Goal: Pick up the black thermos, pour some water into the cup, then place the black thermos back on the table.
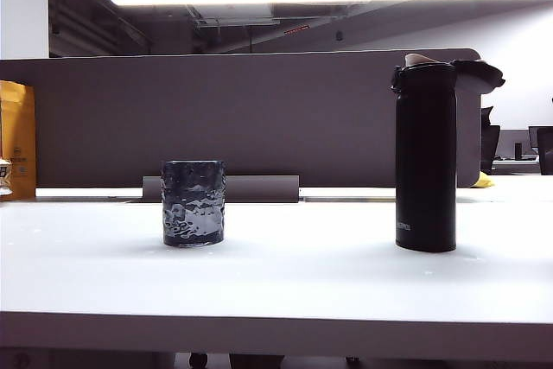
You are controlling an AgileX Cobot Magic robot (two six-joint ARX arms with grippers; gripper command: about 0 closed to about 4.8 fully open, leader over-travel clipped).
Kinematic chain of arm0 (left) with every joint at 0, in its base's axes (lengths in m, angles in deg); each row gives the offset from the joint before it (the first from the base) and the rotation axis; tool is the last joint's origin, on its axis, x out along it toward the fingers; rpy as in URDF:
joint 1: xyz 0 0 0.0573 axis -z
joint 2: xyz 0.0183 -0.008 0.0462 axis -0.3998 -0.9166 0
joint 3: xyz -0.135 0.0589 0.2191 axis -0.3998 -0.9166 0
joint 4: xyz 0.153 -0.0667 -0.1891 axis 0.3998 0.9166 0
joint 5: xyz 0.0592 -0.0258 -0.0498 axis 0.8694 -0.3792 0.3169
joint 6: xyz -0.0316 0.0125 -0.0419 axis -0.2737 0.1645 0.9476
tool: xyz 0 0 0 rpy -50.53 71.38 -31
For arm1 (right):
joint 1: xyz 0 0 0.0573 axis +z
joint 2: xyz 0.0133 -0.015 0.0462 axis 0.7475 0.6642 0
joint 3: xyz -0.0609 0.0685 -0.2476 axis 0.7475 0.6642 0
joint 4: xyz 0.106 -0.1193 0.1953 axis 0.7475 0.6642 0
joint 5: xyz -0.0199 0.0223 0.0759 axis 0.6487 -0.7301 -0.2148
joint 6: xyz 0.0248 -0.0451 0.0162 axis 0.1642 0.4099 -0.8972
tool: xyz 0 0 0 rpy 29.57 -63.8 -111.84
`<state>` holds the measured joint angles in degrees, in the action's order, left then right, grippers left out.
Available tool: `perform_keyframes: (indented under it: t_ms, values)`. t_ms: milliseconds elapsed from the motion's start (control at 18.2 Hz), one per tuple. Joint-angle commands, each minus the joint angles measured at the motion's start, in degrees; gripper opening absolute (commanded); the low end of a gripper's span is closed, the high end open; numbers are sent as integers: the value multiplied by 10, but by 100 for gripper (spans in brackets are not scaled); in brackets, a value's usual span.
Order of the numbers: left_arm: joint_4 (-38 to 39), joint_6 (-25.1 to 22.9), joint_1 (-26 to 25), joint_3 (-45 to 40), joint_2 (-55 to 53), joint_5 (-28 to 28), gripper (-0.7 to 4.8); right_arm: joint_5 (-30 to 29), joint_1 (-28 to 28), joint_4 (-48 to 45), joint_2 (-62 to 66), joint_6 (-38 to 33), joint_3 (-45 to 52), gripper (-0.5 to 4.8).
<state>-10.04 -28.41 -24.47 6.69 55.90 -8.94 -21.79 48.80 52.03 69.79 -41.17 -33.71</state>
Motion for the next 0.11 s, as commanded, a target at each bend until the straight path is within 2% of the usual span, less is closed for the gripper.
perform_keyframes:
  t_ms: [55, 110]
  values:
    - [-5, 0, 0, 0, 0, -1, -5, 3, -37, -22, 0, -2, 9, -5]
    - [-5, 0, 0, 0, 0, -1, -5, 3, -37, -23, 0, -2, 9, -5]
